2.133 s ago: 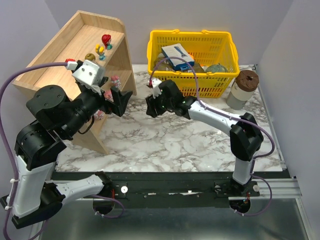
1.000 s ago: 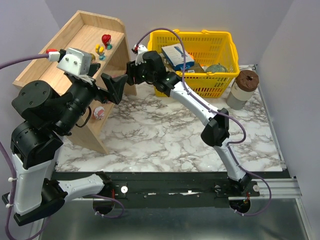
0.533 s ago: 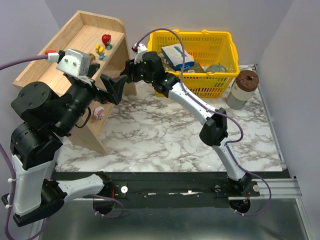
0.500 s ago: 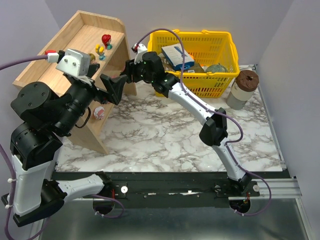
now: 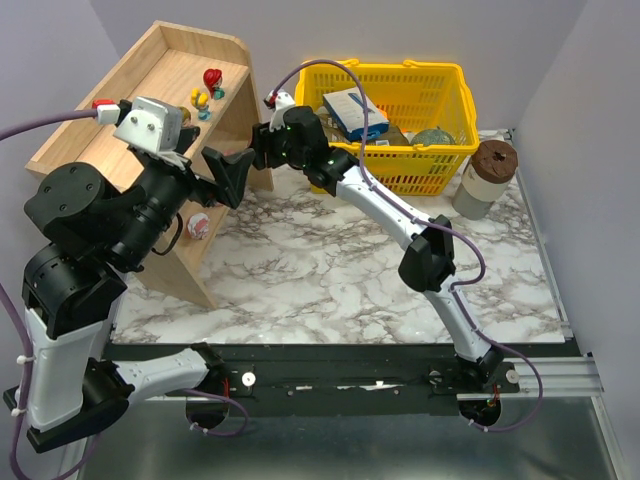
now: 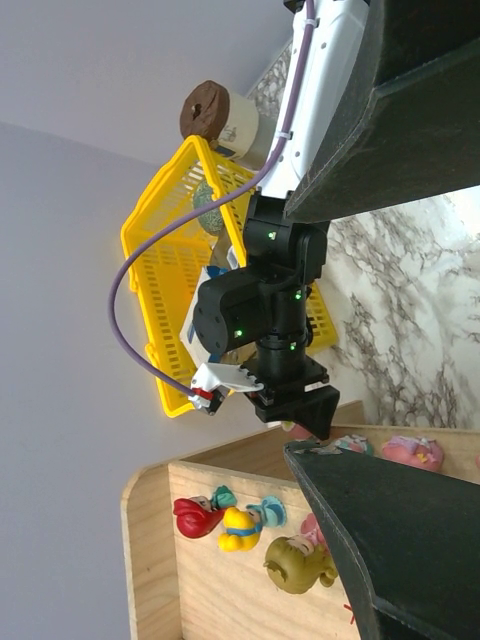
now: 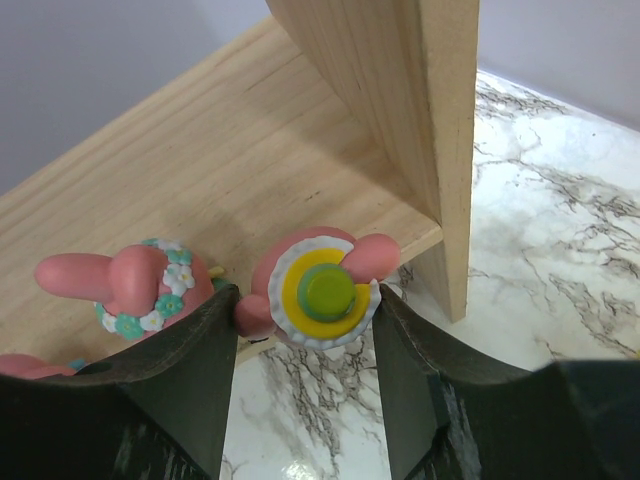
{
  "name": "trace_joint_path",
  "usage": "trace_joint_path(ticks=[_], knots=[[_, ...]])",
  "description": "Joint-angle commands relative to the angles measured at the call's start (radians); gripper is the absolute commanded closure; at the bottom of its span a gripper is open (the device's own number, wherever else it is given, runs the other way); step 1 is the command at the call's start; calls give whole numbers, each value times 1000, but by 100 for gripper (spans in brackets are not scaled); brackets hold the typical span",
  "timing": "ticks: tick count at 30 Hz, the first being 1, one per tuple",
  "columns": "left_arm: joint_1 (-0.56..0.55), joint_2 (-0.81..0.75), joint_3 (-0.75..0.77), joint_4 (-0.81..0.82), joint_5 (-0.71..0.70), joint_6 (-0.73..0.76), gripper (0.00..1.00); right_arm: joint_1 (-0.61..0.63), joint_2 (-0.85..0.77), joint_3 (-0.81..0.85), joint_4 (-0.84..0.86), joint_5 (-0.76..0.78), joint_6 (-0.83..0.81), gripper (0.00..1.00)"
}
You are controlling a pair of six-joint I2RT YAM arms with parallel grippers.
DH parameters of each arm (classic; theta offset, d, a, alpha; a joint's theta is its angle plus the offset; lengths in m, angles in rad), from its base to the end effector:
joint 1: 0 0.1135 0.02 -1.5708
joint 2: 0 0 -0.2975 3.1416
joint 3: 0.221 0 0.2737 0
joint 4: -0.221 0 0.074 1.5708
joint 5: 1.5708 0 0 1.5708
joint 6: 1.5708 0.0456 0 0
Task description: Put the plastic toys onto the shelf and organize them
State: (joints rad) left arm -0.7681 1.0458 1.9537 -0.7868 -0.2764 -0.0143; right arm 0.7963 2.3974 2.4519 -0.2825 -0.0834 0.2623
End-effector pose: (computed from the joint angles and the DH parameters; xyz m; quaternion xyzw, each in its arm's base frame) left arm 0.0841 -0.0640 0.6326 0.1458 0.6486 -0.1983 0.7203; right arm 0.4299 0.4448 0.3625 -0.2314 0.7477 0.3420 0.5200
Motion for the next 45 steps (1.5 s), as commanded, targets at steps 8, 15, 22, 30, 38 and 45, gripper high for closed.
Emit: trace_joint_path(ticks=[8,15,22,30,38,45], knots=[[-5,19,-13,23,-27,10,1,-3,51,10,6,2,2,99],[-5,20,-16,26,-27,10,1,-5,80,19,51,-9,8,95],[-5,14,-21,27,-33,8,1,-3,95,24,63,-3,9,80],[-5,2,-36,34,-40,36,1,-3,106,27,71,11,14,65],[-5,-6,-42,37,-47,43,1,-3,111,27,101,34,23,60],[-5,-6,-44,38,-56,50,1,-2,121,29,118,37,12,51]])
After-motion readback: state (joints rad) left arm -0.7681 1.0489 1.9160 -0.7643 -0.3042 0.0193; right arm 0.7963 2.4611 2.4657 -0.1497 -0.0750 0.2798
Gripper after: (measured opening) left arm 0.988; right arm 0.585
